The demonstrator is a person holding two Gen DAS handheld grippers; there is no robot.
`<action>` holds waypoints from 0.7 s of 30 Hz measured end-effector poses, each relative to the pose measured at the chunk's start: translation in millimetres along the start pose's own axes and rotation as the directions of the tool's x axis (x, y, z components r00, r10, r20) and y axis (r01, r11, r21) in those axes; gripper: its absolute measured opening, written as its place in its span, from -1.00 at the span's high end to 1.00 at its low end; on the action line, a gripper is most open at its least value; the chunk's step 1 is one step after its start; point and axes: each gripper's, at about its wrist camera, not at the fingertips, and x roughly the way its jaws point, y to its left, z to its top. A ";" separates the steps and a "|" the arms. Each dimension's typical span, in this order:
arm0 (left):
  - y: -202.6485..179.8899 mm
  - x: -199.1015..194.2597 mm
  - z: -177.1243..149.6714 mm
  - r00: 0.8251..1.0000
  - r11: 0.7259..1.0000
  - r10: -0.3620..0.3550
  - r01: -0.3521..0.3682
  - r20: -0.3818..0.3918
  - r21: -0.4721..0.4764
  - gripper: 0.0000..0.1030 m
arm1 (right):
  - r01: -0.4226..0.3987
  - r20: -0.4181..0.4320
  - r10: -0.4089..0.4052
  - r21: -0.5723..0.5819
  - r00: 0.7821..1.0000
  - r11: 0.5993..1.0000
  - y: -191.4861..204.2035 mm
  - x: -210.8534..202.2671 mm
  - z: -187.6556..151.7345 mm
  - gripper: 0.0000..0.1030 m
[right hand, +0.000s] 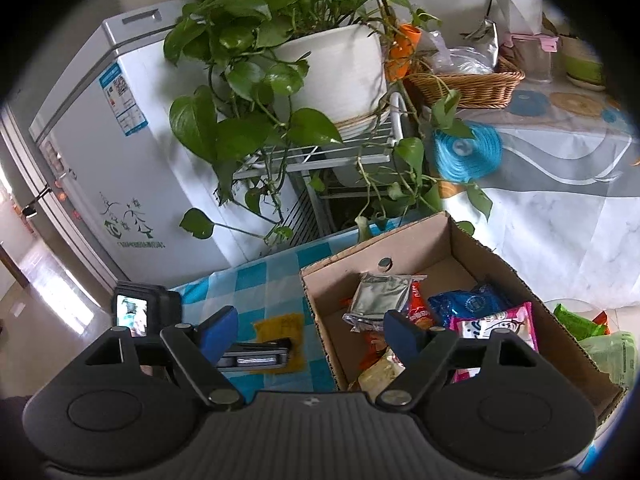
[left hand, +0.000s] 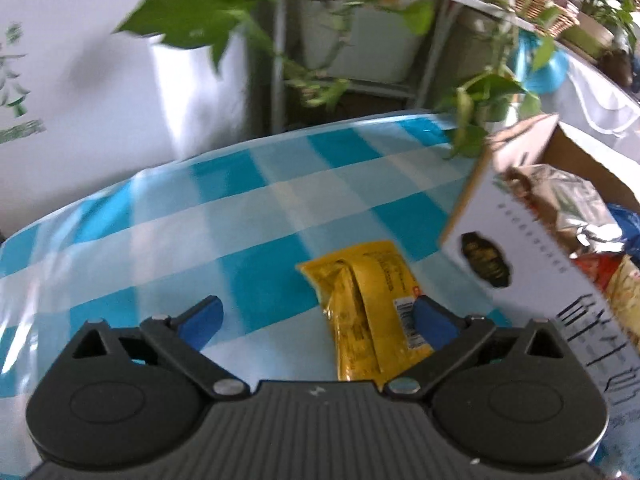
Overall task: Organize snacks
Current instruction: 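Lower left gripper onto yellow packet on table and close it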
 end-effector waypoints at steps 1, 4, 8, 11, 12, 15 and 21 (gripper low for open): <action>5.4 -1.8 -0.7 1.000 1.000 0.007 -0.007 -0.008 -0.011 -0.98 | -0.001 -0.004 0.001 -0.001 1.000 1.000 1.3 1.0 -0.7 -0.65; 20.8 -8.9 -1.6 0.999 0.999 0.031 -0.032 -0.036 -0.024 -0.97 | -0.012 -0.016 0.012 -0.014 1.000 1.000 6.9 3.3 -3.2 -0.65; 32.5 -15.9 -0.8 0.995 0.997 0.077 -0.075 -0.065 0.034 -0.97 | -0.038 -0.044 0.035 -0.058 0.998 0.998 21.0 8.2 -9.4 -0.65; 39.8 -19.6 0.5 0.994 0.997 0.072 -0.068 -0.085 0.039 -0.92 | -0.067 -0.077 0.060 -0.091 0.995 0.994 31.6 13.0 -16.7 -0.66; 40.9 -21.7 1.0 0.995 0.997 0.062 -0.059 -0.081 0.039 -0.92 | -0.074 -0.093 0.065 -0.095 0.993 0.993 34.5 15.7 -19.9 -0.66; 39.0 -24.3 1.5 0.998 0.999 0.028 -0.026 -0.053 0.048 -0.92 | -0.091 -0.147 0.074 -0.112 0.986 0.989 42.1 24.0 -30.0 -0.66; 20.7 -13.6 3.3 0.998 0.995 -0.014 0.020 -0.063 0.099 -0.92 | -0.110 -0.227 0.073 -0.154 0.971 0.982 55.7 36.5 -50.6 -0.66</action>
